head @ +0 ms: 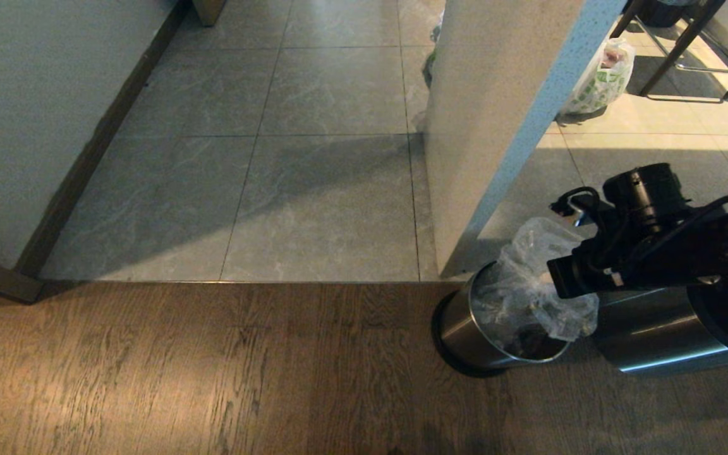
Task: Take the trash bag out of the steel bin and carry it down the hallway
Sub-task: Pick up the trash bag
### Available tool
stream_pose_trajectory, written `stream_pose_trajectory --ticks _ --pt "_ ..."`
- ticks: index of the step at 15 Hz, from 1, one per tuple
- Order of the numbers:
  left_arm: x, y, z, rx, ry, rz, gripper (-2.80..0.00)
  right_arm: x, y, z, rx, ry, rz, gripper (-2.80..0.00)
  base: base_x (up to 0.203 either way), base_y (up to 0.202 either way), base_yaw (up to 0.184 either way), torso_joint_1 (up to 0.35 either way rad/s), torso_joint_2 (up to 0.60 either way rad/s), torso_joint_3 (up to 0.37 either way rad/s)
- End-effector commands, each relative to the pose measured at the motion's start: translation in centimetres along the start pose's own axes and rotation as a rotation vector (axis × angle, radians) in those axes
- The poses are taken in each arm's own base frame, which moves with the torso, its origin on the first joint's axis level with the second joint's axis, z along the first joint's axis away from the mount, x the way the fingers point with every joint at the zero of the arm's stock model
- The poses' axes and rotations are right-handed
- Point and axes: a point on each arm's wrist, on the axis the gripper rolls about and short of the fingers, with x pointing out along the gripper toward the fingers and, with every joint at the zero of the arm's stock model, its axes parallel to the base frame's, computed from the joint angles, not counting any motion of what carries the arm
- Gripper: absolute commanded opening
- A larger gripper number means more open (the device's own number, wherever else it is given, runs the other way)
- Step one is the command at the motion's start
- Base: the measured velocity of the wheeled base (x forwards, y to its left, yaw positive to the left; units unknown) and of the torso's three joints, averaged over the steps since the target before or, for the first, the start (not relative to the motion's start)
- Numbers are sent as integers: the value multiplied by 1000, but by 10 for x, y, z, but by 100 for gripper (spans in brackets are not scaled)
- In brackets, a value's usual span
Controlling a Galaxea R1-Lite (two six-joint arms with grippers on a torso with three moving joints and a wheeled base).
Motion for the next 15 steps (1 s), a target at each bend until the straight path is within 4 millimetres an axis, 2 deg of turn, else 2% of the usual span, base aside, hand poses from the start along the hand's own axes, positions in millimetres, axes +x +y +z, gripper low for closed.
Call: stream_pose_trajectory --ticks 1,5,10,12,15 --pt "0 0 0 -1 0 -1 -280 -50 -1 10 0 -125 -21 -280 0 0 0 0 0 0" --pt "0 0 0 -1 0 0 -280 -109 0 10 27 -243 -44 -280 0 0 0 0 0 0" --pt "0 0 0 -1 0 0 -280 -182 1 -14 63 -343 -94 -280 0 0 0 0 0 0" --pt "0 0 0 1 0 0 -280 -202 5 -32 71 -358 -107 -280 0 0 0 0 0 0" --pt "0 0 0 -1 0 0 -280 -220 10 -74 91 -361 -140 -280 0 0 0 0 0 0"
